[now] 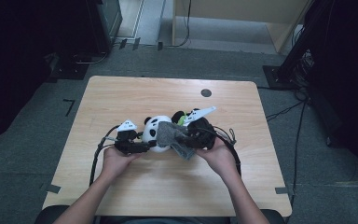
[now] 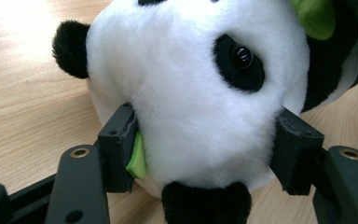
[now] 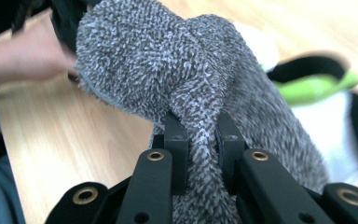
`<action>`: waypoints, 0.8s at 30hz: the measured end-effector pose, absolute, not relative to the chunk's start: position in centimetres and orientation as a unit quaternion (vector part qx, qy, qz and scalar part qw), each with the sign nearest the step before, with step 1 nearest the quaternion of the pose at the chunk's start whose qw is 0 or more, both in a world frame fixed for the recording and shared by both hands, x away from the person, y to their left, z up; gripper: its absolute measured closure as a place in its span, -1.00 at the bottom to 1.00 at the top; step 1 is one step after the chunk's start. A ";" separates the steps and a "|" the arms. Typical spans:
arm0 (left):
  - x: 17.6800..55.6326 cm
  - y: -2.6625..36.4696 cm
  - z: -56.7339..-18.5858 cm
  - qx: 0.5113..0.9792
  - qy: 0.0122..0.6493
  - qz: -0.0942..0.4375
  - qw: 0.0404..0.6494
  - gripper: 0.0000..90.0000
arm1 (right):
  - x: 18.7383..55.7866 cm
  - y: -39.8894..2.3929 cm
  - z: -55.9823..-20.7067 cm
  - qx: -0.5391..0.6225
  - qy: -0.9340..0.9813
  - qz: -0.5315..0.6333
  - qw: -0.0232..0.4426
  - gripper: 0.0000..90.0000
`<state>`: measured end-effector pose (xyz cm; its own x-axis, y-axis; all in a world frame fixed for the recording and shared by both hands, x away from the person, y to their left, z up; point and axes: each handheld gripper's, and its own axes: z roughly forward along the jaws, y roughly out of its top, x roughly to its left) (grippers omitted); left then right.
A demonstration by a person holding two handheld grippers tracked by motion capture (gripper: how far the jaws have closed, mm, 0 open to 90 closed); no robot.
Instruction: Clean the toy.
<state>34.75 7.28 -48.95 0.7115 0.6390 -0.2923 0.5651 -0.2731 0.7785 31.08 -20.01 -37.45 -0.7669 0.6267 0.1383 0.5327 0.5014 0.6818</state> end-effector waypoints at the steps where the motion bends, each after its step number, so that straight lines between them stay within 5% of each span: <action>1: 34.7 7.3 -48.9 0.796 0.378 0.041 0.471 -0.21 | 31.0 -20.1 -36.9 0.334 0.860 0.379 0.075 0.79; 9: 34.1 7.0 -48.9 0.797 0.374 0.049 0.472 -0.21 | 31.8 -20.3 -35.2 0.339 0.835 0.420 0.105 0.78; 24: 33.5 7.1 -49.4 0.792 0.382 0.054 0.473 -0.22 | 35.1 -13.5 -40.1 0.311 0.875 0.354 0.111 0.79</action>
<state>33.50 7.06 -49.35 0.7018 0.6563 -0.2771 0.5546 -0.2592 0.7907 35.06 -13.50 -40.15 -0.7821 0.6226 0.0268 0.4660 0.5558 0.6884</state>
